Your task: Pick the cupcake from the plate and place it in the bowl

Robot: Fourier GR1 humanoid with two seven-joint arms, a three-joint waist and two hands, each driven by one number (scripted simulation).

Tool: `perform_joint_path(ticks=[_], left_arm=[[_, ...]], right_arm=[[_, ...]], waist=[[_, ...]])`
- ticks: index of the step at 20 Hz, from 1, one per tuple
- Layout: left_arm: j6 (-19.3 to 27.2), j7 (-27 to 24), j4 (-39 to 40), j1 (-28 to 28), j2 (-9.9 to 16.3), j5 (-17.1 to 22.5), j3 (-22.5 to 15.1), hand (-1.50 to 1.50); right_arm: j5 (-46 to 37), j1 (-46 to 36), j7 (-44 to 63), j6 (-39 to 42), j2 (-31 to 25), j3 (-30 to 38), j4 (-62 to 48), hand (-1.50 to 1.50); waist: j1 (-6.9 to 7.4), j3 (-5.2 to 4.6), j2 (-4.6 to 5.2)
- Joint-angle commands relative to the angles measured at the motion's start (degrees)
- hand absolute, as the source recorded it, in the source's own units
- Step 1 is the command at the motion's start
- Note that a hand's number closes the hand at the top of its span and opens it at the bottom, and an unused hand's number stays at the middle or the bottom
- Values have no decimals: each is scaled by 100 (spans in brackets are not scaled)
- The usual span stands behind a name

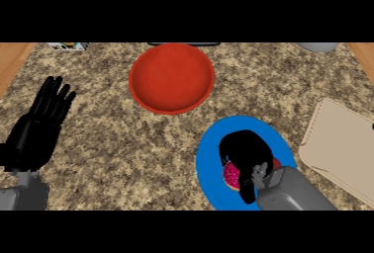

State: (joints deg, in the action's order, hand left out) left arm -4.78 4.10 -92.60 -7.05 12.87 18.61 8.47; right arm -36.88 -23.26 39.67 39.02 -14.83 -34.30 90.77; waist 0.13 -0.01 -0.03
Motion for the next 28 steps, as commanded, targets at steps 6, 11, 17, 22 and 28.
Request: perform_joint_path(ticks=[6,11,17,22,28], left_arm=[[-18,-35,182,-260,-136,-61,-99,0],[208,112,127,-380,-261,-298,-305,0],[68,-35,249,-277,-246,-250,-244,0],[124,115,77,-244,-137,-191,-95,0],[-94,34,287,-268,-23,22,129,0]], right_arm=[[-580,-767,-64,-1046,1440,-1089,-691,150],[36,-1772,100,-2275,1470,-1751,-1229,150],[21,-2823,1456,-3017,1480,-1667,-852,150],[-177,-3706,2265,-3136,1482,-1154,-699,150],[-572,-4167,2091,-3018,1481,-261,-1218,150]], waist=[[183,2,41],[318,2,31],[179,-5,-5],[127,-4,-20],[38,-4,2]])
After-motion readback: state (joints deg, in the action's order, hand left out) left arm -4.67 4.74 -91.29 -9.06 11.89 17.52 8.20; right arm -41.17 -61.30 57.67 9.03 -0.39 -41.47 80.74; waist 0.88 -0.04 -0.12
